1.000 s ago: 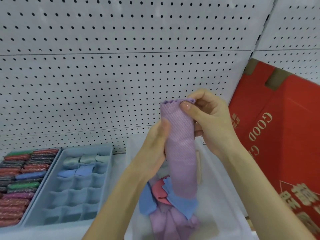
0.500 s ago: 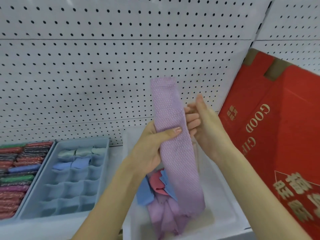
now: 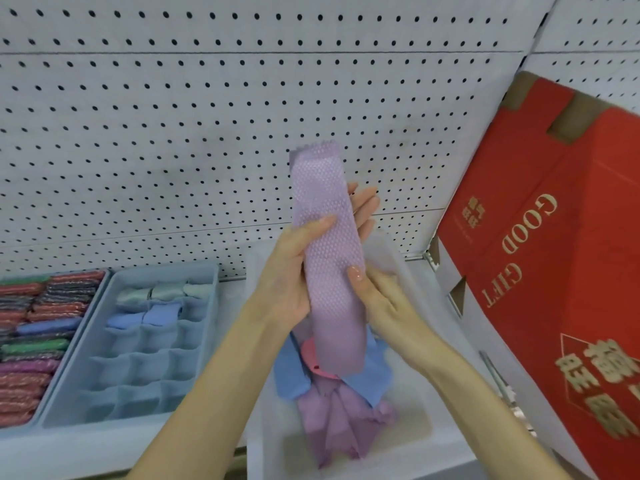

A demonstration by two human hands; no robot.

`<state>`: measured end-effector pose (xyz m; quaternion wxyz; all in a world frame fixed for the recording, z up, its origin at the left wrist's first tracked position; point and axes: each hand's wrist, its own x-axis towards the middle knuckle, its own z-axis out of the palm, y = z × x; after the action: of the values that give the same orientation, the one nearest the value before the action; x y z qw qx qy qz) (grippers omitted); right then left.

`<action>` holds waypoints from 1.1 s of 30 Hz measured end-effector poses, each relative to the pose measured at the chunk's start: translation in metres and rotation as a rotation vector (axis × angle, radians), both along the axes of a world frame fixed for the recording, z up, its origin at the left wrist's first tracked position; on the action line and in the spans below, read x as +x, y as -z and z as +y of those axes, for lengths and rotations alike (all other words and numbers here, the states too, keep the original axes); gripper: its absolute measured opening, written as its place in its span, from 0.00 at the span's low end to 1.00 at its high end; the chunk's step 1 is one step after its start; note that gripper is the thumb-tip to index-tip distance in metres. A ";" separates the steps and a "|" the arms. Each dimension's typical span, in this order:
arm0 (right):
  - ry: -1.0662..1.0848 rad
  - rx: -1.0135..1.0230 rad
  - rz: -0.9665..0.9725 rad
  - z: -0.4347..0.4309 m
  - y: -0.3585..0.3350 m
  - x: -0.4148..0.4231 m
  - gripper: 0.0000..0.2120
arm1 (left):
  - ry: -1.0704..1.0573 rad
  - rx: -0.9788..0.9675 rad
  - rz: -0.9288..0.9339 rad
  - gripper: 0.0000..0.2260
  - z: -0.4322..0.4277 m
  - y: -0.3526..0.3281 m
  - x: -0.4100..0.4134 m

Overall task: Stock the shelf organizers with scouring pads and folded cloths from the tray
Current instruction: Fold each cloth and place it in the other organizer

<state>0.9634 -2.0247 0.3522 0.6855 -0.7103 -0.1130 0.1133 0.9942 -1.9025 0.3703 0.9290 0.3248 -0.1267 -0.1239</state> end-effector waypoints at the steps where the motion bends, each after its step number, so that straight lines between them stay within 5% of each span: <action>1: 0.007 -0.004 -0.042 -0.003 0.003 0.003 0.14 | -0.019 0.042 -0.012 0.18 0.002 0.000 0.001; 4: 0.009 -0.026 -0.152 -0.014 0.003 0.011 0.29 | -0.042 0.135 -0.048 0.17 0.007 0.002 0.004; 7: 0.068 0.000 -0.227 -0.016 -0.004 0.014 0.17 | -0.012 0.137 -0.048 0.17 0.009 0.002 0.005; 13: 0.207 0.026 -0.364 -0.006 0.008 0.013 0.16 | 0.027 0.070 -0.056 0.18 0.000 0.000 0.003; 17: 0.174 0.102 -0.262 -0.011 0.005 0.015 0.02 | -0.013 0.229 -0.025 0.16 0.000 -0.006 0.002; 23: 0.275 0.091 -0.165 -0.021 0.008 0.021 0.05 | -0.042 0.857 -0.038 0.12 0.013 0.007 -0.008; 28: 0.364 0.082 -0.074 -0.021 0.015 0.021 0.04 | -0.300 0.930 0.103 0.14 0.016 0.018 -0.015; 33: 0.330 0.110 -0.005 -0.028 0.013 0.018 0.15 | -0.430 0.969 -0.042 0.11 0.011 0.025 -0.020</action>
<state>0.9818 -2.0527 0.3394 0.7323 -0.6809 -0.0025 -0.0089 0.9743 -1.8914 0.3455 0.6743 0.7378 -0.0041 0.0316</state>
